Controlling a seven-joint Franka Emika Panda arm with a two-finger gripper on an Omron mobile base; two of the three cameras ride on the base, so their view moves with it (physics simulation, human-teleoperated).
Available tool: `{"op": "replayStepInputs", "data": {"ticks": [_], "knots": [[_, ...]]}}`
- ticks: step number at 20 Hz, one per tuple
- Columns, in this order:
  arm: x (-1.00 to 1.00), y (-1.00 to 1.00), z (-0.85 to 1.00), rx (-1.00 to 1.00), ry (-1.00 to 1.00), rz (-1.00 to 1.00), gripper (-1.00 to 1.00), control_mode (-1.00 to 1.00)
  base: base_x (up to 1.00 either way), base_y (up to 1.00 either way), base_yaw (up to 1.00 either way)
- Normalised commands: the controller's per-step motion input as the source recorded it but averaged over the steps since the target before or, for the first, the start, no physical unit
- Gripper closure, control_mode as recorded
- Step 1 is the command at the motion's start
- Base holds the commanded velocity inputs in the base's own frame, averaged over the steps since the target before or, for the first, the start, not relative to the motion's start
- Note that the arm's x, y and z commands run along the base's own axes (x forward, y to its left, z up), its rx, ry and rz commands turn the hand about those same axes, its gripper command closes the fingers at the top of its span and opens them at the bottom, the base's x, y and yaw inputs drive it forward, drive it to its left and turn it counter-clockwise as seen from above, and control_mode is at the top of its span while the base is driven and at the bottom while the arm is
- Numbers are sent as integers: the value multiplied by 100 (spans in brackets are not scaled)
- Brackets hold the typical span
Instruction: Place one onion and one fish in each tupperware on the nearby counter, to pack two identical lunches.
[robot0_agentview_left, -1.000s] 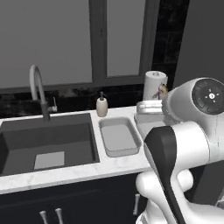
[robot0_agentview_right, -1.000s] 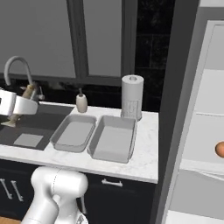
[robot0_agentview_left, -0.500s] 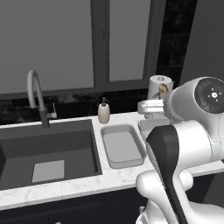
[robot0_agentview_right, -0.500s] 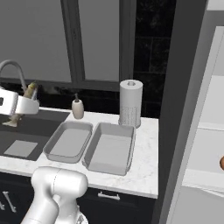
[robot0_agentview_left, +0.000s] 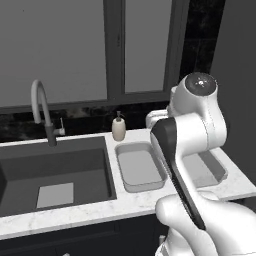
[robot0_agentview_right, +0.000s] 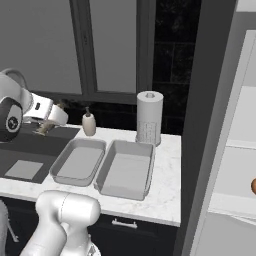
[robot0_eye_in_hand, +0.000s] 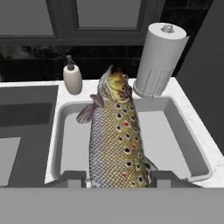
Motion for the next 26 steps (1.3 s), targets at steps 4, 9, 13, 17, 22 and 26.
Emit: {"op": "replayStepInputs", "data": {"ticks": [4,9,13,17,22,26], "knots": [[48,4,-33,1,20,3,100,-100,0,0,0],[32,11,-45,2,1,2,100,-100,0,0,0],[37,5,-58,1,1,5,100,-100,0,0,0],[57,3,-61,0,10,8,100,-100,0,0,0],[35,14,-50,0,10,6,100,-100,0,0,0],[10,2,-51,0,19,0,100,-100,0,0,0]]}}
